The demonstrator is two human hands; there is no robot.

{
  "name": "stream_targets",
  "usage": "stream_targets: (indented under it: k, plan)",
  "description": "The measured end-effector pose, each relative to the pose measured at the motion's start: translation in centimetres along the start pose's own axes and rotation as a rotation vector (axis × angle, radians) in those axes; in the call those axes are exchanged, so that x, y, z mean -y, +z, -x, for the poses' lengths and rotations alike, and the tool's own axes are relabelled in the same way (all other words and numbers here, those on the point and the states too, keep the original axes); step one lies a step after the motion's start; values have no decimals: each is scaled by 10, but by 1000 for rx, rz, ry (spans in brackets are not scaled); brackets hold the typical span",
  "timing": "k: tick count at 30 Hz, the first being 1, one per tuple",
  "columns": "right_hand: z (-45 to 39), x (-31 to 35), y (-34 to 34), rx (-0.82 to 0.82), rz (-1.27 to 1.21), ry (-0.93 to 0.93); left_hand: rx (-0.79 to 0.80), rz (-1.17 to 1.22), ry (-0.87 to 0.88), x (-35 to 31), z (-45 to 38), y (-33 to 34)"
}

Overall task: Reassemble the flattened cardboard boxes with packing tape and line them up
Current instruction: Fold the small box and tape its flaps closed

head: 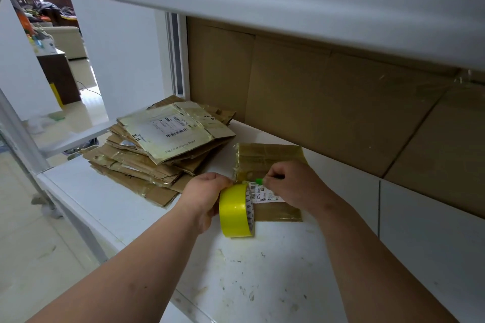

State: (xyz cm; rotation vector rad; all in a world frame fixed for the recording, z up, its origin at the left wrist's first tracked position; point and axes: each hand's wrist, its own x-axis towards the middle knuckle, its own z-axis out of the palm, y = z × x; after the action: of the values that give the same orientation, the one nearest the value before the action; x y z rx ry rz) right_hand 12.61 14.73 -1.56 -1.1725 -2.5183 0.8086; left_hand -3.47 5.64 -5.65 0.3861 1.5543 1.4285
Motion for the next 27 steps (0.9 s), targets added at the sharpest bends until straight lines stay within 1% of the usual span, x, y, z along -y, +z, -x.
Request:
stream_targets:
  k: [3, 6, 8, 11, 14, 15, 17, 20, 21, 22, 23, 25, 27]
  plan:
    - [12, -7, -2, 24, -140, 56, 5, -20, -3, -3, 2, 0]
    - [24, -20, 7, 89, -145, 130, 15, -45, -2, -4, 3, 1]
    - [30, -29, 17, 81, -50, 161, 28, -66, 5, -6, 5, 2]
    - [37, -35, 32, 59, 205, 192, 47, -86, 14, -10, 7, 4]
    - [43, -31, 36, 57, 434, 169, 53, -120, 22, -15, 10, 5]
    - [43, -26, 33, 32, 487, 156, 56, -128, 22, -16, 11, 5]
    - [40, -15, 23, -83, 535, 118, 56, -144, 23, -17, 12, 5]
    - [33, 0, 8, -390, 484, 17, 54, -159, 28, -17, 13, 6]
    - [28, 2, 7, -443, 457, -33, 52, -166, 30, -16, 14, 7]
    - [23, 3, 7, -424, 445, -68, 49, -175, 34, -15, 14, 7]
    - [16, 2, 8, -353, 444, -81, 46, -183, 40, -14, 14, 6]
    - [4, -2, 16, -185, 466, -45, 43, -195, 52, -10, 14, 5]
    - [-4, -8, 25, -121, 502, -12, 46, -211, 69, -7, 15, 3]
